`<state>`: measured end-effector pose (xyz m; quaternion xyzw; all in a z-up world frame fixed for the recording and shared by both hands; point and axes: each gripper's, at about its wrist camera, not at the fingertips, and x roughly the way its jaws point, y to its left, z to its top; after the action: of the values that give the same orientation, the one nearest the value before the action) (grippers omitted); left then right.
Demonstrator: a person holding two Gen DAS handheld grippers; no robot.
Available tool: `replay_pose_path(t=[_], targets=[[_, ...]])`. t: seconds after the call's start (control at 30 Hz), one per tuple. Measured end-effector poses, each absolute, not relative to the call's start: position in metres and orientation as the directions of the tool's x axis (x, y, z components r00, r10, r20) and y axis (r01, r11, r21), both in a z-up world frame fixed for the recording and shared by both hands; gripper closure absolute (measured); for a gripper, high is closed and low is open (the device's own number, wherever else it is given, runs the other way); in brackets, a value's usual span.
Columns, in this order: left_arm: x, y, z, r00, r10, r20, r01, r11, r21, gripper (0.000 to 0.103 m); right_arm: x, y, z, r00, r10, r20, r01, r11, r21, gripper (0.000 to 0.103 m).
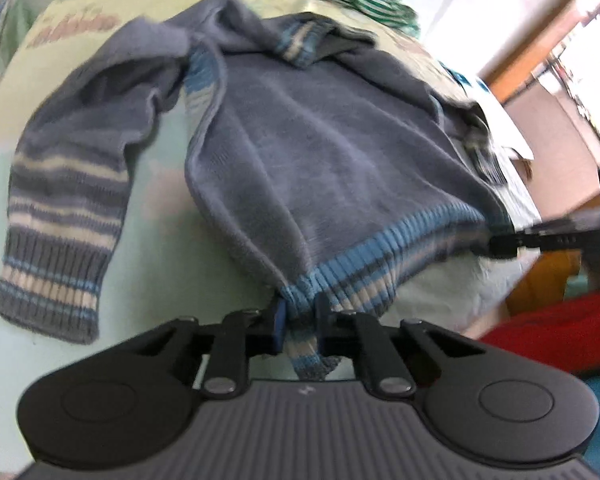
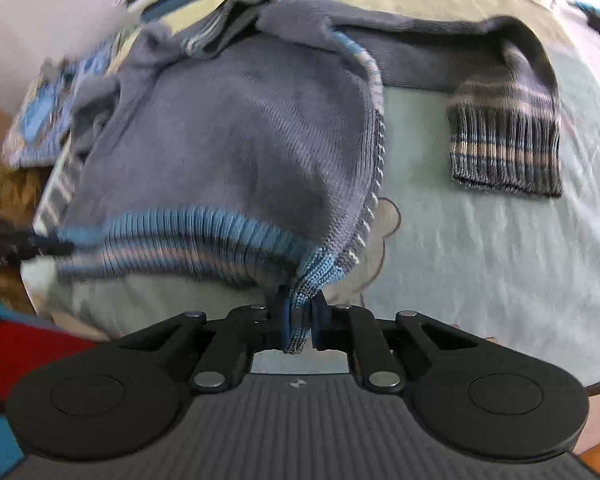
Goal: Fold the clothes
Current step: 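Pull the ribbed hem with both grippers to spread the sweater flat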
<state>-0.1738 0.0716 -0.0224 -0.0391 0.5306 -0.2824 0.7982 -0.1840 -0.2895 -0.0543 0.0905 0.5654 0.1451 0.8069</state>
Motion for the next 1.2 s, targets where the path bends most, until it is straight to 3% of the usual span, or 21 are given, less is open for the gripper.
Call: replay_pose_path(t=[0.13, 0.43, 0.47, 0.5, 0.57, 0.63, 0.73, 0.8, 0.83, 0.87, 0.9, 0.93, 1.0, 1.2], targets=[[-0.185, 0.071, -0.018, 0.221, -0.486, -0.846, 0.445, 0.822, -0.356, 0.103, -0.189, -0.286, -0.054, 0.244, 0.302, -0.921, -0.204, 0.945, 0.256, 0.094], [-0.187, 0.088, -0.023, 0.215, -0.45, -0.867, 0.389, 0.854, -0.346, 0.102, -0.185, -0.294, -0.049, 0.211, 0.243, -0.947, -0.254, 0.949, 0.186, 0.091], [-0.188, 0.088, -0.02, 0.227, -0.454, -0.862, 0.392, 0.853, -0.346, 0.088, -0.184, -0.298, -0.047, 0.221, 0.239, -0.946, -0.245, 0.952, 0.183, 0.089], [-0.188, 0.089, -0.02, 0.244, -0.446, -0.861, 0.391, 0.858, -0.334, 0.056, -0.181, -0.304, -0.042, 0.233, 0.25, -0.94, -0.216, 0.956, 0.201, 0.084], [-0.187, 0.092, -0.021, 0.278, -0.434, -0.857, 0.38, 0.869, -0.317, 0.032, -0.177, -0.317, -0.032, 0.289, 0.269, -0.919, -0.165, 0.959, 0.229, 0.066], [-0.183, 0.095, -0.025, 0.291, -0.438, -0.851, 0.347, 0.877, -0.333, 0.031, -0.175, -0.326, -0.027, 0.344, 0.28, -0.896, -0.126, 0.96, 0.251, 0.044], [-0.175, 0.096, -0.035, 0.261, -0.481, -0.837, 0.292, 0.866, -0.406, 0.024, -0.174, -0.326, -0.041, 0.336, 0.304, -0.891, -0.073, 0.952, 0.297, 0.044], [-0.176, 0.092, -0.039, 0.257, -0.492, -0.832, 0.285, 0.861, -0.421, 0.026, -0.175, -0.322, -0.053, 0.317, 0.337, -0.887, -0.042, 0.939, 0.342, 0.045], [-0.177, 0.09, -0.039, 0.252, -0.501, -0.828, 0.289, 0.855, -0.43, 0.031, -0.177, -0.321, -0.058, 0.309, 0.358, -0.881, -0.03, 0.93, 0.367, 0.05], [-0.177, 0.087, -0.04, 0.24, -0.516, -0.822, 0.295, 0.846, -0.444, 0.044, -0.179, -0.321, -0.061, 0.308, 0.383, -0.871, -0.022, 0.918, 0.396, 0.055], [-0.177, 0.084, -0.04, 0.228, -0.53, -0.817, 0.301, 0.836, -0.458, 0.059, -0.18, -0.317, -0.062, 0.311, 0.403, -0.86, -0.014, 0.907, 0.42, 0.071], [-0.177, 0.081, -0.041, 0.219, -0.541, -0.812, 0.305, 0.828, -0.47, 0.064, -0.18, -0.31, -0.064, 0.312, 0.42, -0.852, -0.007, 0.898, 0.44, 0.092], [-0.175, 0.074, -0.04, 0.217, -0.551, -0.806, 0.311, 0.821, -0.478, 0.101, -0.179, -0.308, -0.062, 0.309, 0.451, -0.837, -0.011, 0.882, 0.471, 0.093], [-0.157, 0.094, 0.007, 0.405, -0.61, -0.681, 0.278, 0.791, -0.544, 0.101, -0.17, -0.337, -0.021, 0.474, 0.626, -0.619, -0.012, 0.708, 0.706, 0.093]])
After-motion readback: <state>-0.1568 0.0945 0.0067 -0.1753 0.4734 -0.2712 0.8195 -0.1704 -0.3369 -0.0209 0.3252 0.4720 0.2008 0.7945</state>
